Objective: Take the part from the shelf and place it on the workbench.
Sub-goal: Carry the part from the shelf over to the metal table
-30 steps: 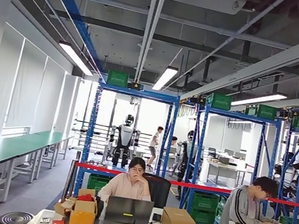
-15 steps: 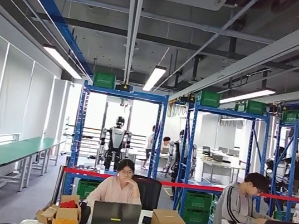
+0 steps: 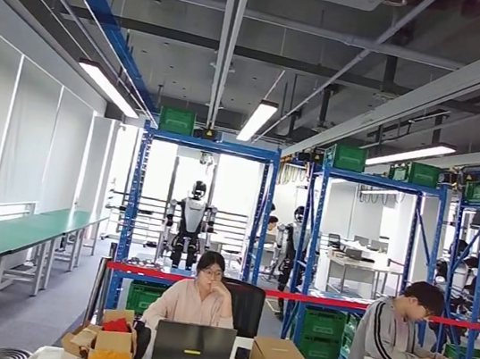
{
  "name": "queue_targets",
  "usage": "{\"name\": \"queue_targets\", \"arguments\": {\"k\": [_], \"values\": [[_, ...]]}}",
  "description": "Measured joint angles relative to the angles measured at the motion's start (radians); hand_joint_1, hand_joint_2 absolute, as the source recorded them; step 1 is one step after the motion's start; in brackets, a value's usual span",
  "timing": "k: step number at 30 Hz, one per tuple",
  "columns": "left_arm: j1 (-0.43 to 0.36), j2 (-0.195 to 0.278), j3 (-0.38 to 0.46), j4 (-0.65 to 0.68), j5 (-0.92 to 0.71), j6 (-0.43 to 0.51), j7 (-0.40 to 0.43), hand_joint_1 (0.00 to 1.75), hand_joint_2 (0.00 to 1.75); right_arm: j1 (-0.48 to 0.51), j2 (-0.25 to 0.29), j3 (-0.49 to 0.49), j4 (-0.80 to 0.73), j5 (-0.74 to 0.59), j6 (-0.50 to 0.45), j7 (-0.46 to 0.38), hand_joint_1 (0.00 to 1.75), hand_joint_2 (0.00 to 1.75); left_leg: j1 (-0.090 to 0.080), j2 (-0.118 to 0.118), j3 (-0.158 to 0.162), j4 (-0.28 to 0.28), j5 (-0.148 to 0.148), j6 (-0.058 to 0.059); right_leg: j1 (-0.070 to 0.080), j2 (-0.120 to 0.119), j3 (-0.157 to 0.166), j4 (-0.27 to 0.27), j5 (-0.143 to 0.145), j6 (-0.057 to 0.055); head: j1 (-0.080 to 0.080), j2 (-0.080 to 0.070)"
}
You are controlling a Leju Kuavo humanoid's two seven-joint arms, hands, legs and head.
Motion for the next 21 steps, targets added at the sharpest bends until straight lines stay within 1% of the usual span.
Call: {"name": "queue_targets", "arguments": {"k": [1,2,3,4,6,7,8,9,10,12,13,14,15,16,17,18,19,20,21], "values": [[0.000,0.000,0.000,0.000,-0.001,-0.001,-0.001,0.00,1.75,0.000,0.000,0.000,0.000,0.001,-0.001,0.000,1.75,1.75,0.001,0.000,0.014,-0.001,-0.010,-0.003,0.000,-0.002,0.015,-0.064,0.050,-0.002,0.000,0.000],[-0.001,0.000,0.000,0.000,-0.003,-0.001,-0.001,0.00,1.75,-0.001,-0.001,0.000,0.000,0.002,-0.001,0.000,1.75,1.75,0.002,0.000,0.026,-0.002,-0.019,-0.006,0.002,-0.003,0.031,-0.125,0.091,-0.006,0.000,0.000],[-0.002,0.000,0.000,0.000,-0.005,-0.001,-0.002,0.00,1.75,-0.002,-0.001,0.000,0.000,0.004,-0.001,0.000,1.75,1.75,0.002,0.000,0.034,-0.004,-0.025,-0.010,0.005,-0.005,0.043,-0.177,0.118,-0.013,-0.001,0.000],[-0.004,-0.001,0.000,0.000,-0.006,-0.002,-0.003,0.00,1.75,-0.002,-0.002,0.000,0.000,0.005,-0.001,0.001,1.75,1.75,0.003,0.000,0.038,-0.009,-0.030,-0.016,0.009,-0.006,0.048,-0.206,0.133,-0.021,-0.001,0.001],[-0.005,-0.001,0.001,0.000,-0.009,-0.002,-0.004,0.00,1.75,-0.002,-0.003,0.000,0.000,0.007,-0.002,0.001,1.75,1.75,0.003,0.001,0.045,-0.014,-0.030,-0.028,0.015,-0.003,0.051,-0.220,0.129,-0.037,-0.002,0.002],[-0.006,-0.001,0.001,0.000,-0.010,-0.002,-0.005,0.00,1.75,-0.001,-0.003,0.000,-0.001,0.008,-0.002,0.002,1.75,1.75,0.003,0.001,0.050,-0.011,-0.030,-0.034,0.012,-0.002,0.060,-0.226,0.131,-0.044,-0.001,0.002],[-0.006,-0.001,0.001,-0.001,-0.011,-0.003,-0.006,0.00,1.75,-0.002,-0.002,0.000,-0.002,0.008,-0.002,0.002,1.75,1.75,0.003,0.001,0.049,0.005,-0.030,-0.036,0.011,0.000,0.073,-0.235,0.128,-0.051,-0.001,0.001],[-0.008,-0.001,0.002,-0.001,-0.011,-0.003,-0.007,0.00,1.75,-0.004,-0.002,0.000,-0.003,0.008,-0.002,0.002,1.75,1.75,0.003,0.001,0.036,0.037,-0.037,-0.038,0.009,0.000,0.087,-0.242,0.125,-0.057,-0.001,0.001],[-0.010,-0.001,0.002,-0.001,-0.012,-0.004,-0.007,0.00,1.75,-0.006,-0.002,0.000,-0.004,0.008,-0.002,0.002,1.75,1.75,0.003,0.001,0.008,0.087,-0.053,-0.038,0.008,-0.001,0.099,-0.248,0.120,-0.062,-0.001,0.001],[-0.011,-0.002,0.002,-0.001,-0.014,-0.004,-0.007,0.00,1.75,-0.009,-0.002,0.000,-0.004,0.008,-0.002,0.003,1.75,1.75,0.001,0.001,-0.072,0.205,-0.101,-0.039,0.011,0.000,0.113,-0.250,0.108,-0.070,-0.001,0.001],[-0.010,-0.002,0.003,-0.001,-0.015,-0.004,-0.007,0.00,1.75,-0.008,-0.002,0.000,-0.004,0.008,-0.002,0.004,1.75,1.75,0.001,0.001,-0.107,0.244,-0.118,-0.040,0.013,0.003,0.121,-0.250,0.100,-0.071,-0.001,0.000],[-0.008,-0.002,0.004,-0.001,-0.017,-0.005,-0.007,0.00,1.75,-0.007,-0.002,0.000,-0.003,0.009,-0.002,0.005,1.75,1.75,0.000,0.001,-0.129,0.254,-0.118,-0.041,0.014,0.005,0.131,-0.250,0.091,-0.071,-0.001,0.000],[-0.006,-0.002,0.004,-0.001,-0.018,-0.005,-0.007,0.00,1.75,-0.007,-0.002,0.000,-0.003,0.009,-0.003,0.006,1.75,1.75,0.000,0.001,-0.136,0.231,-0.096,-0.040,0.014,0.008,0.143,-0.249,0.081,-0.070,-0.001,0.000],[-0.005,-0.002,0.006,-0.001,-0.019,-0.006,-0.007,0.00,1.75,-0.007,-0.002,0.000,-0.003,0.009,-0.003,0.006,1.75,1.75,0.000,0.001,-0.129,0.179,-0.052,-0.040,0.014,0.010,0.158,-0.249,0.070,-0.067,-0.001,0.000],[-0.005,-0.002,0.007,-0.001,-0.021,-0.007,-0.007,0.00,1.75,-0.007,-0.003,0.000,-0.003,0.010,-0.003,0.006,1.75,1.75,0.000,0.000,-0.118,0.121,0.000,-0.038,0.014,0.011,0.173,-0.249,0.059,-0.064,-0.001,0.000],[-0.005,-0.002,0.009,-0.001,-0.022,-0.007,-0.007,0.00,1.75,-0.007,-0.003,0.000,-0.002,0.012,-0.004,0.007,1.75,1.75,-0.002,0.000,-0.109,0.072,0.034,-0.036,0.015,0.012,0.184,-0.247,0.048,-0.058,-0.001,0.000],[-0.006,-0.002,0.011,-0.001,-0.024,-0.007,-0.007,0.00,1.75,-0.008,-0.004,0.000,-0.002,0.015,-0.006,0.008,1.75,1.75,-0.004,0.000,-0.103,0.041,0.059,-0.031,0.015,0.012,0.190,-0.246,0.039,-0.052,-0.001,0.000],[-0.005,-0.002,0.012,-0.001,-0.026,-0.007,-0.007,0.00,1.75,-0.009,-0.005,0.000,-0.001,0.021,-0.008,0.010,1.75,1.75,-0.007,0.000,-0.103,0.030,0.065,-0.027,0.016,0.013,0.193,-0.244,0.033,-0.045,-0.001,0.000],[-0.006,-0.002,0.014,-0.001,-0.028,-0.007,-0.007,0.00,1.75,-0.010,-0.005,0.001,-0.001,0.028,-0.011,0.012,1.75,1.75,-0.010,0.001,-0.102,0.028,0.059,-0.022,0.016,0.014,0.194,-0.243,0.029,-0.040,-0.001,0.001]]}}
